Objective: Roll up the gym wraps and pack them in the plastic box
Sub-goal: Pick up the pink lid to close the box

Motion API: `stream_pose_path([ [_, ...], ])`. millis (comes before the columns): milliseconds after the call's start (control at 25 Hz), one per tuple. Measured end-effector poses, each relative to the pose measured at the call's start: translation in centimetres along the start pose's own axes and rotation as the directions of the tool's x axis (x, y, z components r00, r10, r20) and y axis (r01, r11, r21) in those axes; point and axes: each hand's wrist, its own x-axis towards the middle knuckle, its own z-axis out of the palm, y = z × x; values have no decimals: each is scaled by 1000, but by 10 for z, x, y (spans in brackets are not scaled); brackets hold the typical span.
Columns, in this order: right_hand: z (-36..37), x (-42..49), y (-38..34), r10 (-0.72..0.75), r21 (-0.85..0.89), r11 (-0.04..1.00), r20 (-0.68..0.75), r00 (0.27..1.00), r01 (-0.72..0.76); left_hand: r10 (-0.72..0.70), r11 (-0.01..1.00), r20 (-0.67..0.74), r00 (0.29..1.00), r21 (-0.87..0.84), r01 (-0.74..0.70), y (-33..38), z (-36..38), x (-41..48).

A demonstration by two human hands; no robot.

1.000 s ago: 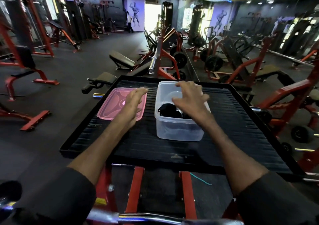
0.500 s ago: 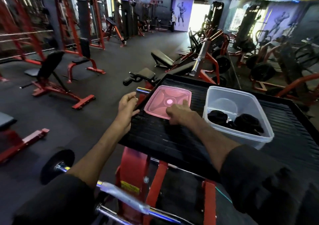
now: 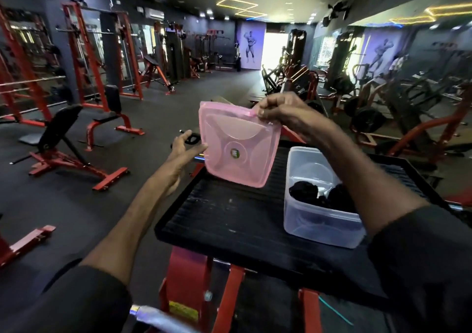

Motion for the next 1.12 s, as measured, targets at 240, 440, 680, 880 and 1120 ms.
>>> stream_pose_path([
  [240, -61, -32, -40, 54, 483, 876, -86, 995, -5, 333, 936, 34, 942, -137, -326, 61, 49, -17],
  [440, -90, -79, -32, -61, 523, 842, -157, 986, 136, 234, 829, 3, 972, -524, -197, 79, 107, -24],
  [680, -90, -115, 43, 8, 354, 909, -539, 842, 218, -33, 798, 367, 930, -550, 245, 73, 184, -29],
  [880, -108, -142, 104, 185, 417, 906, -540, 821, 70, 60, 975, 509, 859, -213, 59, 29, 212, -25],
  [1120, -105, -145, 133, 253, 385, 921, -467, 847, -62, 33, 980, 462, 886, -188, 62, -9, 220, -21],
])
